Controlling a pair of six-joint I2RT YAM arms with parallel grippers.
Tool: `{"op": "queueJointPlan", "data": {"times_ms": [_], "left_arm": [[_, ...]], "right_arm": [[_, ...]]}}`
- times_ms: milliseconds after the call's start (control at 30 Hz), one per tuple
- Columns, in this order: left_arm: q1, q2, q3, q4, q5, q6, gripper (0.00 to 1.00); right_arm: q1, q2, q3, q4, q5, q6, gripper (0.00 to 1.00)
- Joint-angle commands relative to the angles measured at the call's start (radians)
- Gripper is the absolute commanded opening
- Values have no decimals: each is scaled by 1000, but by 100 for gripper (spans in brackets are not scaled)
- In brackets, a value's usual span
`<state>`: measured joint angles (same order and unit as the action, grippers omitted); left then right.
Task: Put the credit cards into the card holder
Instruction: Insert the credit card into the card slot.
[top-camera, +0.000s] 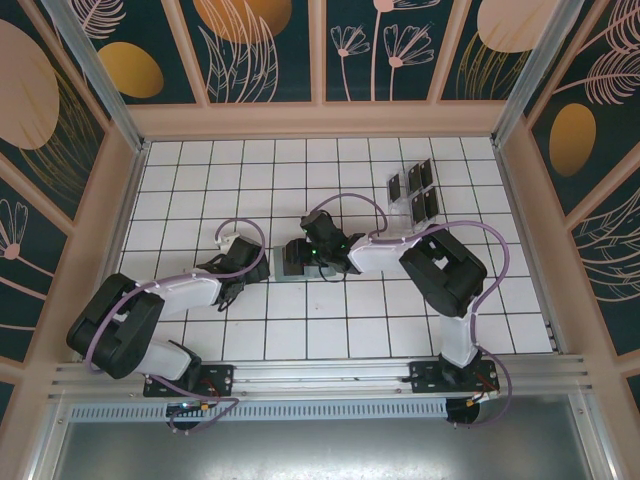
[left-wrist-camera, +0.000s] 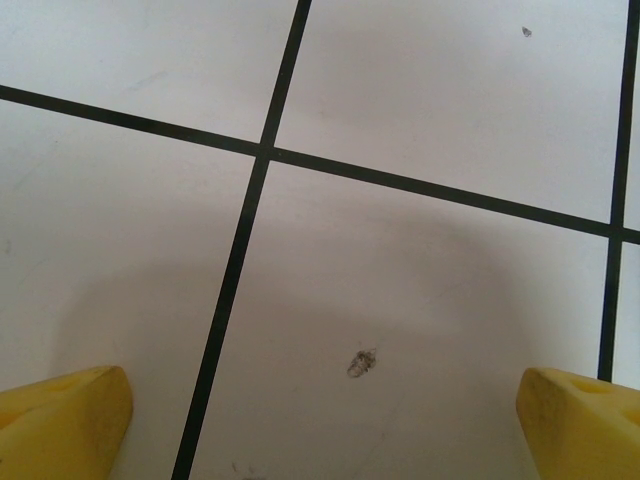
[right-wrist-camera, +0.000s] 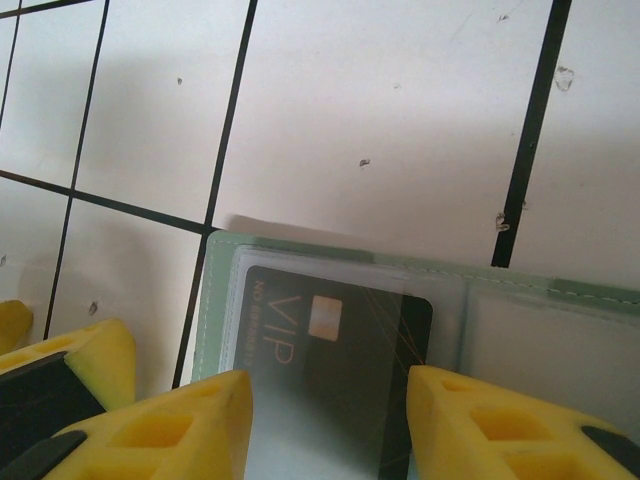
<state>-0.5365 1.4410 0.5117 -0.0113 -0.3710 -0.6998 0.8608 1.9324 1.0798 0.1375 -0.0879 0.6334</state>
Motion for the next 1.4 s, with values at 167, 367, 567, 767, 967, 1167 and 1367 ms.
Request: {"op": "queueJointPlan", "data": {"times_ms": [167,367,567,767,967,1167,1367], "left_arm": [[6,38,27,23,28,16,98],[6,53,37,27,32,23,99],[6,69,45,28,34,26,99],[6,83,57,29,36,33,98],[6,105,70,33,40,37,98],[7,131,73,43,46,41,98],[6,155,70,57,55,41,99]], "right_arm": [[-5,-49,-24,-15,57,-6,45],[-5,-81,-39,-4,73,-6,45],[-5,-56,-28,-16,61,-6,45],[-5,-24,-19,-17,41,-2,45],[-5,-7,-7,-27,33,-3,45],[1,16,16,-30,13,-1,45],[15,30,40,-35,4,-2,45]]}}
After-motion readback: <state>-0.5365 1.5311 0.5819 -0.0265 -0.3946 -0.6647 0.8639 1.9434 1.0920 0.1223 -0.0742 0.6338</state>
